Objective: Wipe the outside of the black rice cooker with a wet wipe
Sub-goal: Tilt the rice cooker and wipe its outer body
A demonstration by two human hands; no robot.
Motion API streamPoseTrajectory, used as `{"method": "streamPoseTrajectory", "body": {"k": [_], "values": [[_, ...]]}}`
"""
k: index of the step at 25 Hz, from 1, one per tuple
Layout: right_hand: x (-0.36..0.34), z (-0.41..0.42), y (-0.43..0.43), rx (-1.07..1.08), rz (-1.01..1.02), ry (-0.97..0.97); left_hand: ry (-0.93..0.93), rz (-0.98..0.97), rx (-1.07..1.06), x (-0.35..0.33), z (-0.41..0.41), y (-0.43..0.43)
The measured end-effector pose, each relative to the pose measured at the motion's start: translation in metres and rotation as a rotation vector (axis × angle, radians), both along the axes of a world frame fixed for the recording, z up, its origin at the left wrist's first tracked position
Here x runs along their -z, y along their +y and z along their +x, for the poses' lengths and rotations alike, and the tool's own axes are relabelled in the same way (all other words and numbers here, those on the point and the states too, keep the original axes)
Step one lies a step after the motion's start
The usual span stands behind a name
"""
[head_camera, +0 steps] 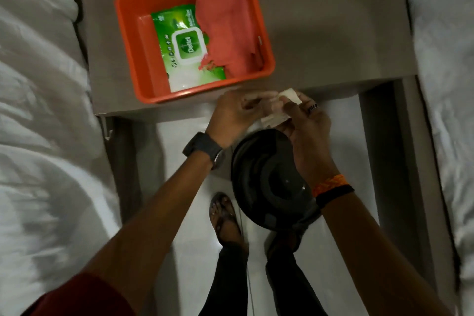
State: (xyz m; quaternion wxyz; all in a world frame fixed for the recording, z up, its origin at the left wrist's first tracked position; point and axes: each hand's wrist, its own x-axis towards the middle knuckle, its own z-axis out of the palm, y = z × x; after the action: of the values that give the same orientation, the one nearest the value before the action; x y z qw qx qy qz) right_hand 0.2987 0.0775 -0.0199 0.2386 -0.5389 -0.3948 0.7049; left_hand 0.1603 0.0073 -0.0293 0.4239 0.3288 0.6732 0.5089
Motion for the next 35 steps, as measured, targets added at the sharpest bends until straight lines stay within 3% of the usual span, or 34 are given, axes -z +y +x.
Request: {"method": "streamPoseTrajectory", "body": {"k": [6,12,16,19,24,26,28,31,33,35], "values": [[0.021,0.087,0.0,0.05,-0.135,0.054,-0.213,-0.082,0.028,0.03,0.087,-0.006],[0.033,0.144,0.004,-0.044,-0.059,0.007,-0.238,-0.172,0.003,0.032,0.149,0.007],[0.041,0.177,0.016,-0.016,-0.026,-0.101,-0.416,-0.319,-0.039,0.038,0.172,0.02],[0.052,0.203,0.029,-0.046,0.0,-0.119,-0.358,-0.356,-0.02,0.042,0.182,0.032],[0.081,0.226,0.037,-0.166,-0.196,-0.022,-0.27,-0.367,0.013,0.059,0.196,0.055],[0.094,0.231,0.037,-0.026,-0.243,0.042,-0.069,-0.374,-0.021,0.072,0.198,0.068],[0.108,0.239,0.041,0.153,-0.187,-0.033,0.349,-0.347,0.229,0.089,0.195,0.086],[0.13,0.255,0.049,0.277,-0.051,-0.258,0.932,-0.484,1.196,0.107,0.197,0.115],[0.142,0.261,0.048,0.216,0.039,-0.388,1.081,-0.597,1.65,0.114,0.208,0.126],[0.15,0.261,0.042,0.104,0.123,-0.527,1.017,-0.611,1.766,0.116,0.219,0.131]]}}
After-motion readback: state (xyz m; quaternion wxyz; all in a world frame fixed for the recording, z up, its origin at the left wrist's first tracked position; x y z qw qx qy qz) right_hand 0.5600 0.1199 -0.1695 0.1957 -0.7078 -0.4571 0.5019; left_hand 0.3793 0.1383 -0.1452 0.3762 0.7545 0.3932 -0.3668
